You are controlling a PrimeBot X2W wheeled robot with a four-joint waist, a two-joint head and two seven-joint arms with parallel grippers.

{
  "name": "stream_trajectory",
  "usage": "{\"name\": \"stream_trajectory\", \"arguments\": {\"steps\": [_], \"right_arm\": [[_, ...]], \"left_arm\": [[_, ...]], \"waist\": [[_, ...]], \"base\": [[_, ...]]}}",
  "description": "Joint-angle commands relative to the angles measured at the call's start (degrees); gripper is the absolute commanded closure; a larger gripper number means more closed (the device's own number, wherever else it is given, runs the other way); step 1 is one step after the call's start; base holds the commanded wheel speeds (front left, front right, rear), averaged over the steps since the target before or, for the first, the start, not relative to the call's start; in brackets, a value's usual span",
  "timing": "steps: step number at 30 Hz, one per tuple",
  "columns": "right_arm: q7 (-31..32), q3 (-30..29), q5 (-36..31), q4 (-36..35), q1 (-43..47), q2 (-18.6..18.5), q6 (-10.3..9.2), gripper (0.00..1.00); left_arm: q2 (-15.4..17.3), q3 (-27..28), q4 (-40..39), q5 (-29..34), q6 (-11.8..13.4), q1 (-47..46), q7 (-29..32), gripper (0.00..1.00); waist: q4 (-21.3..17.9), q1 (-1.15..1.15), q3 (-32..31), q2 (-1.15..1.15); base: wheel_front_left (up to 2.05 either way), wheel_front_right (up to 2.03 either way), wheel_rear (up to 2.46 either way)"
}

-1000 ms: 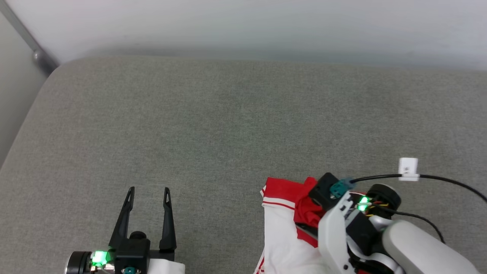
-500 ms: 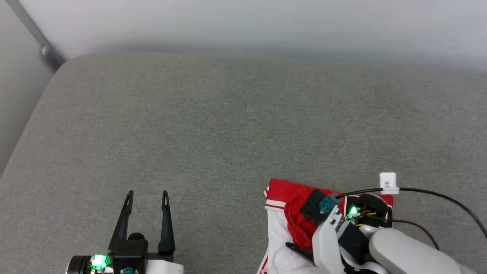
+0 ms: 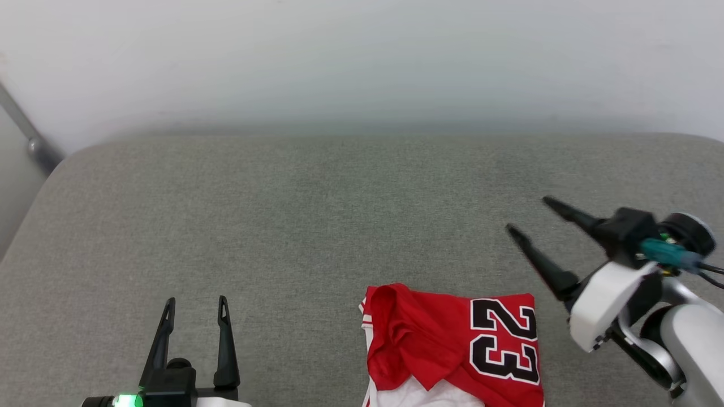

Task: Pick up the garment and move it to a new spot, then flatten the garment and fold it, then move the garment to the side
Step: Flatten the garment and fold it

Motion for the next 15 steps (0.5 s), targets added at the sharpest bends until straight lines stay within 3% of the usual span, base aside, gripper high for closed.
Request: {"name": "stream_trajectory", "arguments": {"steps": [1,7,15], "right_arm": [[-1.95,-3.35,-1.70,0.59,2.37,2.01,-0.02,0.00],[-11.64,-20.27,-12.00,2.54,10.06,10.84,-0.02,0.00],[-21.17,-31.59,-18.15,2.50,19.81,21.87,-0.02,0.00]], "left_arm": [[-0.10,0.16,-0.19,0.23,-0.25,0.45,-0.12,0.00],[-0.47,-0.04,-0.46,0.59,-1.19,0.32,-0.12,0.00],[-0.89,0.11,-0.48,0.28,-2.24,0.63,-0.12,0.00]], "waist": [[-0.89,0.00,-0.76,0.00],[-1.44,0.00,-0.82,0.00],[-1.38,0.00,-0.75,0.00]], "base": [[0.00,0.00,0.00],[0.00,0.00,0.00],[0.00,0.00,0.00]]}}
